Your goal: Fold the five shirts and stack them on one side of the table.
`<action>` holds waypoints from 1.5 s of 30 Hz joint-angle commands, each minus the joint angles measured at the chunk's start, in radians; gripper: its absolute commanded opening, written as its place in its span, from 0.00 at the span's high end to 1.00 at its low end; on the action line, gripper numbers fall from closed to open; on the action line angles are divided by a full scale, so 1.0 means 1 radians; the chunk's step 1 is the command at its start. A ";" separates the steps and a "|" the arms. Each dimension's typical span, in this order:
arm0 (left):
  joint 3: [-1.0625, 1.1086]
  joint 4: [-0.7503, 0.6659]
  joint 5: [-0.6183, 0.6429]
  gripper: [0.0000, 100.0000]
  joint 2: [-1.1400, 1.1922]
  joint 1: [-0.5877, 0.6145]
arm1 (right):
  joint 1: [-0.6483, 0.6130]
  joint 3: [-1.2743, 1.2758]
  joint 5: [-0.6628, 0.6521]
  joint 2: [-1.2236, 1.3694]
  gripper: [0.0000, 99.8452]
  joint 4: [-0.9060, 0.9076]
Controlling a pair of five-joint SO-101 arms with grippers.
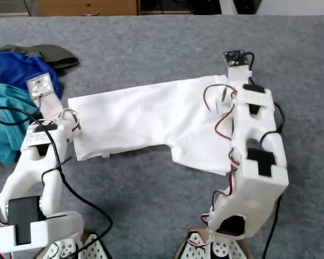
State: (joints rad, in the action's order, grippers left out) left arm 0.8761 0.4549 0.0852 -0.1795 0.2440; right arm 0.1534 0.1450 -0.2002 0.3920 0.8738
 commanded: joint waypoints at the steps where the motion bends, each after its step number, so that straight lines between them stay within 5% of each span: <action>1: -0.077 0.049 0.044 0.98 -0.013 0.032 | 0.019 -0.068 0.011 0.005 1.00 0.028; 11: -0.470 0.546 0.150 0.98 -0.087 -0.060 | 0.010 0.076 0.038 -0.142 1.00 -0.075; 16: -0.405 0.473 0.124 0.98 -0.030 -0.207 | -0.059 0.295 0.014 -0.323 1.00 -0.227; 19: -0.354 0.400 0.078 0.98 0.056 -0.209 | -0.113 0.390 -0.135 -0.331 1.00 -0.324; 26: -0.393 0.428 0.069 0.98 0.294 -0.172 | -0.074 0.360 -0.123 -0.295 0.99 -0.333; 37: -0.493 0.520 0.071 0.98 0.364 -0.115 | -0.024 0.048 -0.230 -0.058 1.00 -0.058; 45: -0.621 0.565 0.071 0.98 0.357 -0.121 | -0.019 0.035 -0.199 -0.127 1.00 -0.046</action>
State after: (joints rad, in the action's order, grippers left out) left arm 0.3544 0.9828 0.1619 0.1872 0.1028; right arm 0.1151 0.2217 -0.4319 0.3429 0.8247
